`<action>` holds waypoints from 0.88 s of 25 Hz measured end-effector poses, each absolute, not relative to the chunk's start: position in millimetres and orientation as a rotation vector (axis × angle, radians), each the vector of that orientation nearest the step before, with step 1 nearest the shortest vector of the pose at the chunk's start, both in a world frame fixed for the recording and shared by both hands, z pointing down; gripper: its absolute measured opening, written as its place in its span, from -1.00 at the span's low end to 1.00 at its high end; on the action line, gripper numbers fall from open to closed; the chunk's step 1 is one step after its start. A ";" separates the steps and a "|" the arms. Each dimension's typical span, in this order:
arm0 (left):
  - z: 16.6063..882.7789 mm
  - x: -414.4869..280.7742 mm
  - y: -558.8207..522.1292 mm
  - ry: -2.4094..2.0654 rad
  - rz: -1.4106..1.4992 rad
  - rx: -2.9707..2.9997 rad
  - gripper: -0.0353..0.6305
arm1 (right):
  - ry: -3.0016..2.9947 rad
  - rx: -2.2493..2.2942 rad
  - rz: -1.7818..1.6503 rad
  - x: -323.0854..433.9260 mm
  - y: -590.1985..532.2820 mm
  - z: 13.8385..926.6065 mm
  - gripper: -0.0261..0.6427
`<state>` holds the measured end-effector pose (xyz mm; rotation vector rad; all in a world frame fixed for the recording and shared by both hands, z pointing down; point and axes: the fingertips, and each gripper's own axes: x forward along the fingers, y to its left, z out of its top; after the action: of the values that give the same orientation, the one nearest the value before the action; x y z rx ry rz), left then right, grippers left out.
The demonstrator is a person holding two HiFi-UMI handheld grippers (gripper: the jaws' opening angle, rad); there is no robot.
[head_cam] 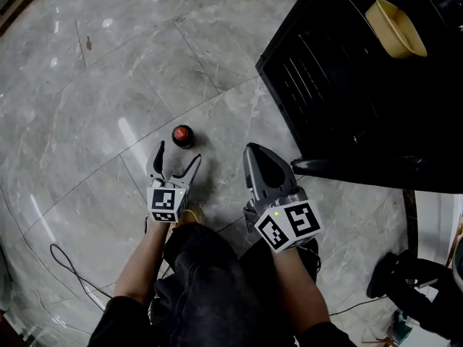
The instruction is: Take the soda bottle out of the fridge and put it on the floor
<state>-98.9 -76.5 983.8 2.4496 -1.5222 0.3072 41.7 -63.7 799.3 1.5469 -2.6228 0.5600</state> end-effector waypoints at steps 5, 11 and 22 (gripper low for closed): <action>962.8 -102.9 -66.5 -1.511 0.283 2.457 0.41 | -2.659 1.509 0.516 28.0 -61.5 788.1 -0.85; 914.2 -106.7 -68.5 -1.486 0.238 2.436 0.41 | -2.649 1.545 0.480 31.3 -72.3 745.8 -0.85; 683.4 -118.8 -98.2 -1.437 0.296 2.419 0.41 | -2.549 1.506 0.617 27.1 -83.2 558.0 -0.85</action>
<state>-118.8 -98.2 683.4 2.4188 -1.4366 0.2961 27.1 -83.2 558.0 1.5062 -2.5485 0.6167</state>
